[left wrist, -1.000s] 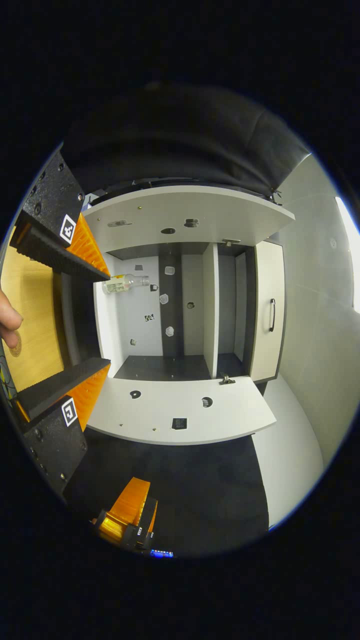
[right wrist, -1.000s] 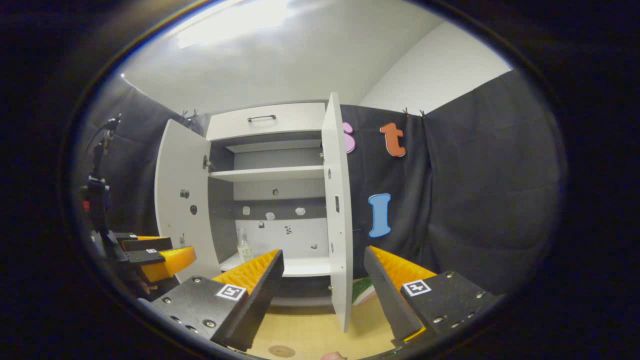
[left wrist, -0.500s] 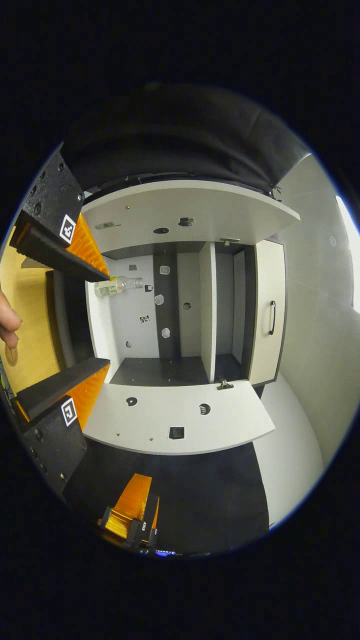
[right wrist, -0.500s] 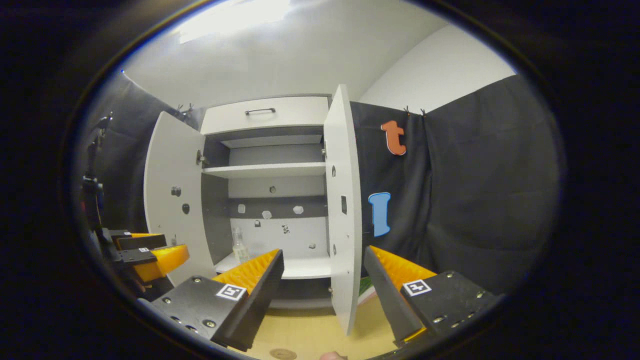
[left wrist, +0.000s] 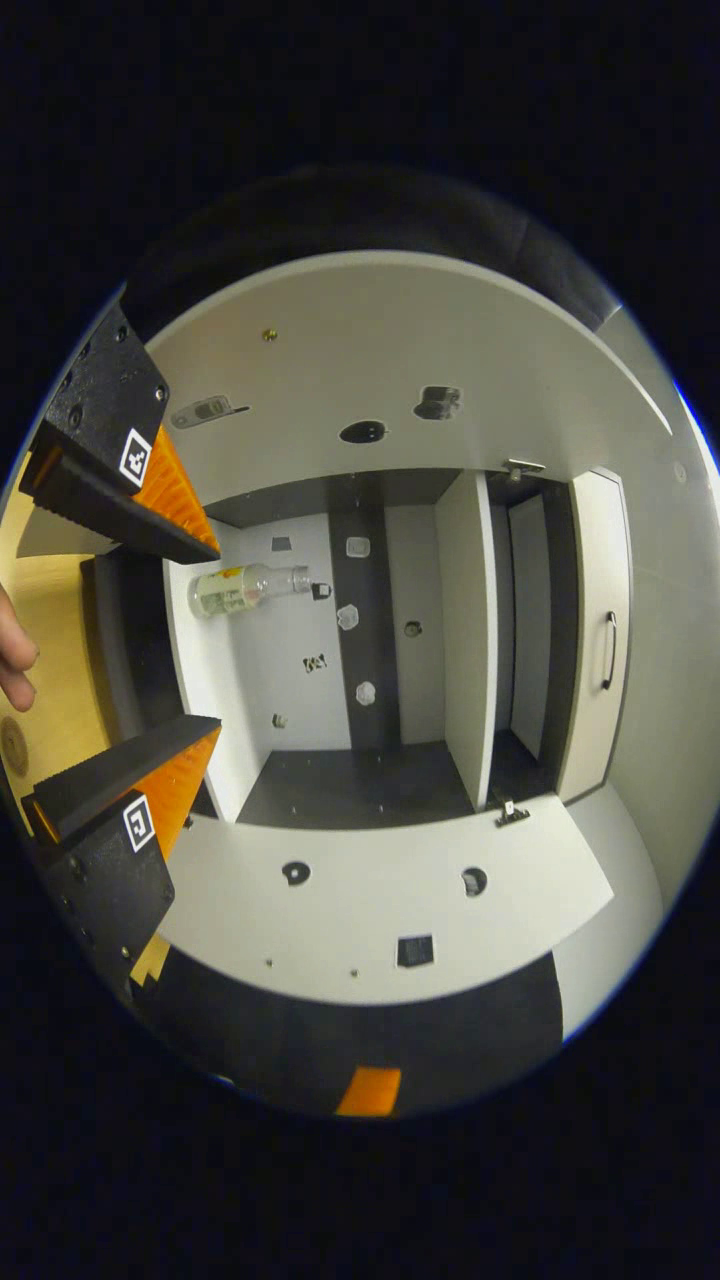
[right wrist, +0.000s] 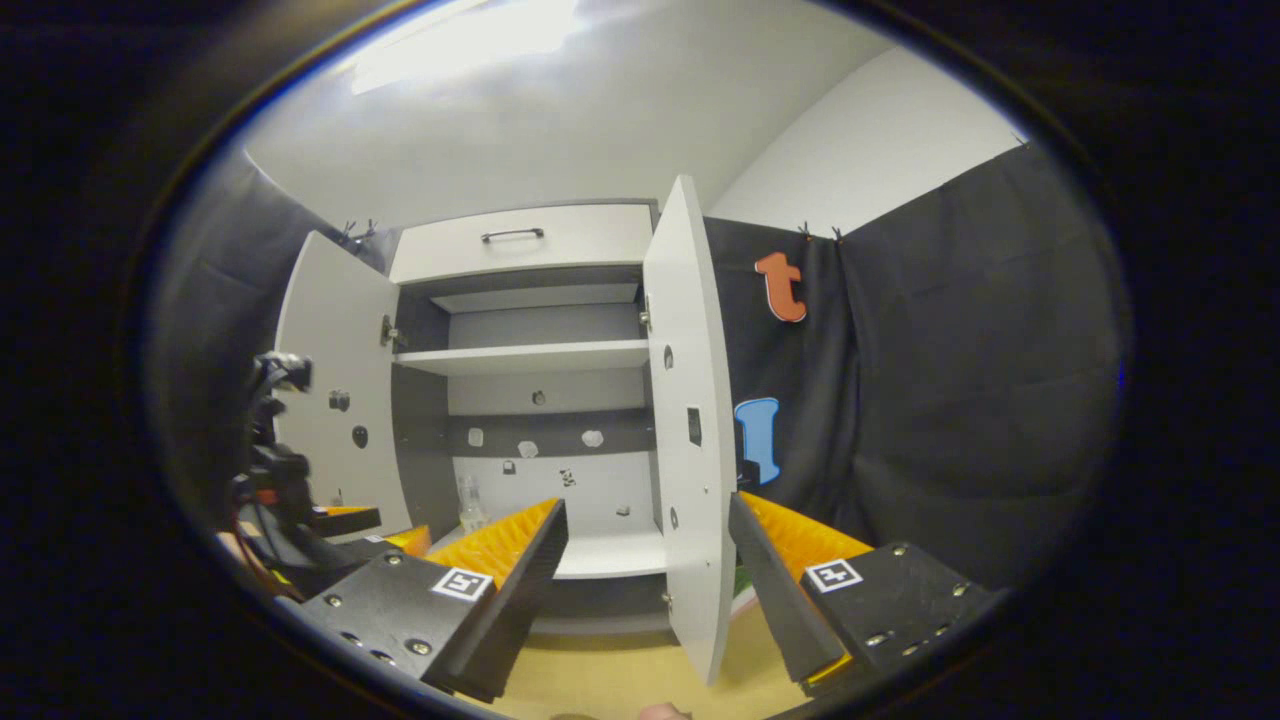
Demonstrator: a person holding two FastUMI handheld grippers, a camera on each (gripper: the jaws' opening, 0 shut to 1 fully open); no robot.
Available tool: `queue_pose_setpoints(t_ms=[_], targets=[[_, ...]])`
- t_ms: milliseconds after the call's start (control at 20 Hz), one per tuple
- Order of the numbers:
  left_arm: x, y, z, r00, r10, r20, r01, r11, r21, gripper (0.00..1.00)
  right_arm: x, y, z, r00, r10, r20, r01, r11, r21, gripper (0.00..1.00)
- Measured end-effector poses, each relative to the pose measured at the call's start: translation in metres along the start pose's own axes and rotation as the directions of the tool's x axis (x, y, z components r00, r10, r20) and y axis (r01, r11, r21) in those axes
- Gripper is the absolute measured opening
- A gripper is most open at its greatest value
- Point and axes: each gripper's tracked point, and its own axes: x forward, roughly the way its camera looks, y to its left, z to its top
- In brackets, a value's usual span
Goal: Grasp the bottle in the cabinet with the left hand and place it on the coaster, then close the right door with the right hand and the left door with the left hand.
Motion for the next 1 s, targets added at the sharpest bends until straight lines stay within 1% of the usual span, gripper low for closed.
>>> queue_pose_setpoints(t_ms=[150, 300, 350, 400, 500, 550, 650, 750, 850, 1000], targets=[[0.064, 0.012, -0.021, 0.999, 0.046, -0.014, -0.046, 0.998, -0.035, 0.96, 0.002, -0.004, -0.004, 1.0, -0.015, 0.001, 0.015, 1.0, -0.028, 0.98], [0.12, 0.02, -0.038, 0.997, 0.071, -0.018, -0.072, 0.994, -0.081, 0.96, 0.002, -0.009, -0.006, 1.0, -0.028, 0.006, 0.028, 0.999, -0.022, 0.98], [0.135, 0.023, -0.042, 0.996, 0.082, -0.018, -0.083, 0.993, -0.08, 0.96, 0.002, -0.009, -0.008, 1.0, -0.016, 0.002, 0.016, 1.0, -0.011, 0.98], [0.148, 0.029, -0.047, 0.994, 0.108, -0.02, -0.109, 0.992, -0.068, 0.96, 0.003, -0.01, -0.011, 1.0, -0.015, 0.0, 0.015, 1.0, -0.011, 0.98], [0.168, 0.042, -0.054, 0.986, 0.166, -0.029, -0.167, 0.985, -0.043, 0.96, 0.0, -0.023, -0.015, 0.999, -0.043, 0.001, 0.043, 0.998, -0.036, 0.98], [0.177, 0.046, -0.056, 0.983, 0.182, -0.023, -0.183, 0.982, -0.037, 0.96, -0.001, -0.031, -0.016, 0.998, -0.062, 0.005, 0.062, 0.997, -0.051, 0.98], [0.193, 0.047, -0.063, 0.981, 0.188, -0.034, -0.189, 0.981, -0.029, 0.96, -0.003, -0.046, -0.021, 0.994, -0.113, 0.01, 0.114, 0.992, -0.058, 0.98], [0.208, 0.048, -0.073, 0.978, 0.199, -0.07, -0.203, 0.978, -0.051, 0.96, -0.009, -0.048, -0.026, 0.993, -0.121, 0.001, 0.121, 0.992, -0.022, 0.98], [0.223, 0.048, -0.077, 0.976, 0.205, -0.076, -0.211, 0.975, -0.076, 0.96, -0.015, -0.053, -0.029, 0.991, -0.133, -0.011, 0.133, 0.991, 0.004, 0.98], [0.237, 0.056, -0.09, 0.966, 0.231, -0.115, -0.237, 0.971, -0.044, 0.96, -0.022, -0.068, -0.029, 0.986, -0.165, -0.005, 0.165, 0.986, -0.024, 0.98]])
